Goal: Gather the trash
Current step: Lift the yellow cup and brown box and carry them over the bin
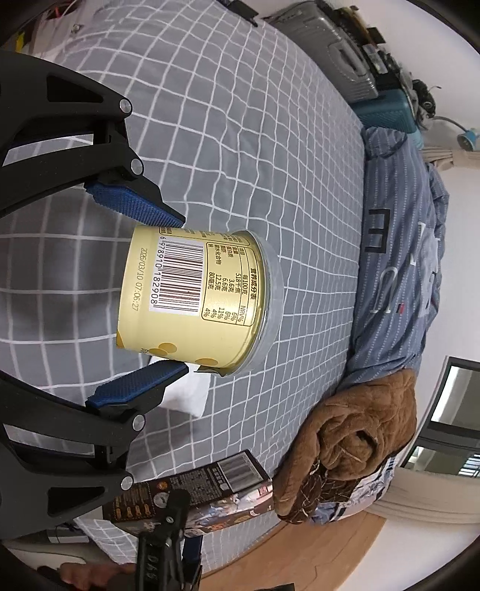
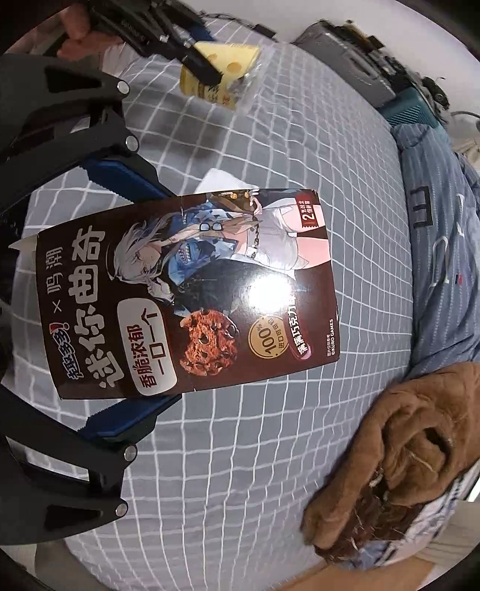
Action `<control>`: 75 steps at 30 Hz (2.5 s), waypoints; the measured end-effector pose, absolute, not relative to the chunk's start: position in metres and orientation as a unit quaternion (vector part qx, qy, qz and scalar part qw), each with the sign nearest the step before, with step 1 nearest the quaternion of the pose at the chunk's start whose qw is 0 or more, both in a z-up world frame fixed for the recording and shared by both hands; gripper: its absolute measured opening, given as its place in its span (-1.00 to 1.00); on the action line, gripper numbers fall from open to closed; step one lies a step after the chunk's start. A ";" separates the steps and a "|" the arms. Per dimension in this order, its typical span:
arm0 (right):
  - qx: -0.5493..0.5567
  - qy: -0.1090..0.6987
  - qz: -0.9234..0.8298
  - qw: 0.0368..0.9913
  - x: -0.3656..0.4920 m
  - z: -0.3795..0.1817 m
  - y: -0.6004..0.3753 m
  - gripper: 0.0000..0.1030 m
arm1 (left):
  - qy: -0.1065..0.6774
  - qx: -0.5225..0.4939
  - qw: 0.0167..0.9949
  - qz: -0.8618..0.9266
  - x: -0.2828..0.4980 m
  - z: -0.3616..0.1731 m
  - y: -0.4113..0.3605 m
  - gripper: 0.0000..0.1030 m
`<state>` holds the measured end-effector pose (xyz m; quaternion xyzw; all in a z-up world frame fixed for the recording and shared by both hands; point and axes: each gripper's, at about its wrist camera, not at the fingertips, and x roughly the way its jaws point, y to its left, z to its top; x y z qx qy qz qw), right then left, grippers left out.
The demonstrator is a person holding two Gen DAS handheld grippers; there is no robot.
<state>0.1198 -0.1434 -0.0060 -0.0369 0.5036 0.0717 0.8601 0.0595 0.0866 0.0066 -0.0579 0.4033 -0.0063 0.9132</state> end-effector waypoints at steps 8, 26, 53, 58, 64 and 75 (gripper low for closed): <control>-0.035 0.478 0.058 0.876 0.069 0.010 -0.135 0.74 | 0.406 -0.065 0.912 -0.005 0.015 0.015 0.082 0.39; -0.016 0.459 0.042 0.887 -0.027 0.010 -0.138 0.74 | 0.402 -0.059 0.914 0.007 -0.067 0.023 0.078 0.39; -0.035 0.476 0.062 0.876 -0.137 -0.046 -0.117 0.74 | 0.426 -0.058 0.903 -0.009 -0.168 -0.007 0.056 0.39; -0.032 0.497 0.066 0.865 -0.149 -0.070 -0.120 0.74 | 0.438 -0.052 0.897 -0.008 -0.177 -0.024 0.051 0.39; -0.030 0.516 0.075 0.853 -0.161 -0.093 -0.120 0.74 | 0.458 -0.056 0.887 -0.009 -0.187 -0.050 0.049 0.39; -0.026 0.550 0.071 0.832 -0.172 -0.144 -0.125 0.74 | 0.492 -0.052 0.869 -0.010 -0.193 -0.103 0.044 0.39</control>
